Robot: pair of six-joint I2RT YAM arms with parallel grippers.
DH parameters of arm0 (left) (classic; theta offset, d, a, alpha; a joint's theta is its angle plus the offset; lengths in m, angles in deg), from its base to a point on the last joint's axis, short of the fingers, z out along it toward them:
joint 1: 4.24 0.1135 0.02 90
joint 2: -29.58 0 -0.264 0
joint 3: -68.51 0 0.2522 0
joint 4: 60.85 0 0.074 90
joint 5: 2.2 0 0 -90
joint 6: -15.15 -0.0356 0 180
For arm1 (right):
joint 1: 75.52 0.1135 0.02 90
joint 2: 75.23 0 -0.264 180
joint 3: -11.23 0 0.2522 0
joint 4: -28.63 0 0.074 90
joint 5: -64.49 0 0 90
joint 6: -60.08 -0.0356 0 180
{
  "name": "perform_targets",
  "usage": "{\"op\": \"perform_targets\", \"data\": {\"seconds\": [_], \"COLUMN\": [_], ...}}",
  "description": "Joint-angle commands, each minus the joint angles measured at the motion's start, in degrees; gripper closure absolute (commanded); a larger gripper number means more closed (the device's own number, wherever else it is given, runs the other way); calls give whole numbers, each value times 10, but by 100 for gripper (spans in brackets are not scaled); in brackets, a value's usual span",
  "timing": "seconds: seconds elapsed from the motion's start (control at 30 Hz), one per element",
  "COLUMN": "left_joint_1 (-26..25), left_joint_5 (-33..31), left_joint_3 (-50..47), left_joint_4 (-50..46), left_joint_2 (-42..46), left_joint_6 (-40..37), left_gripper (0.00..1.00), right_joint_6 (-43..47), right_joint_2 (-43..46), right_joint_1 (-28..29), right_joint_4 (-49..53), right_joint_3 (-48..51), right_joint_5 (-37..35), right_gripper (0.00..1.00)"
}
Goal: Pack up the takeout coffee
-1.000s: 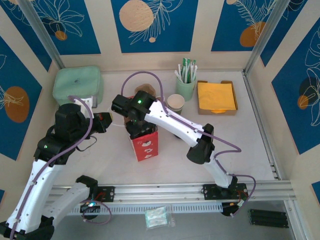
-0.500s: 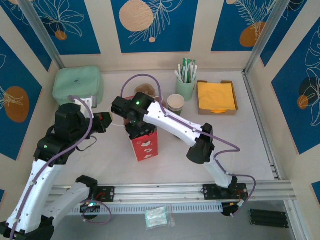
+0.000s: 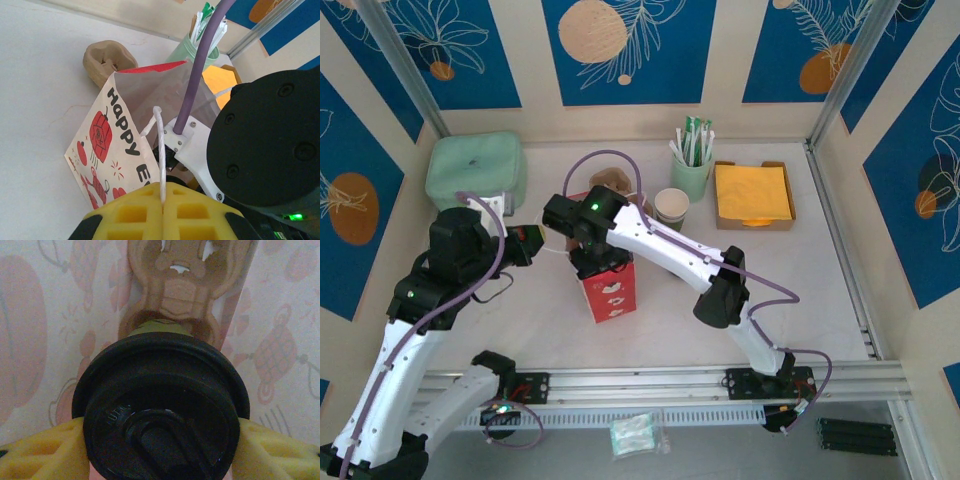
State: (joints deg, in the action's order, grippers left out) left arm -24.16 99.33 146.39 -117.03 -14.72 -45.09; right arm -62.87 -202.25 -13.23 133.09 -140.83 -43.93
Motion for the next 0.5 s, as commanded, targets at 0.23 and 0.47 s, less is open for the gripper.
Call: {"op": "perform_targets", "data": {"seconds": [0.23, 0.47], "left_joint_1": [7, 6], "left_joint_5": [-8, -6], "left_joint_3": [-7, -11], "left_joint_4": [9, 13], "left_joint_2": [12, 11], "left_joint_6": [10, 10], "left_gripper": [100, 100], "right_joint_6": [-66, -90], "right_joint_2": [8, 8], "right_joint_1": [-15, -18], "right_joint_4": [28, 26], "right_joint_3": [7, 26], "right_joint_5": [35, 44], "right_gripper": [38, 37]}}
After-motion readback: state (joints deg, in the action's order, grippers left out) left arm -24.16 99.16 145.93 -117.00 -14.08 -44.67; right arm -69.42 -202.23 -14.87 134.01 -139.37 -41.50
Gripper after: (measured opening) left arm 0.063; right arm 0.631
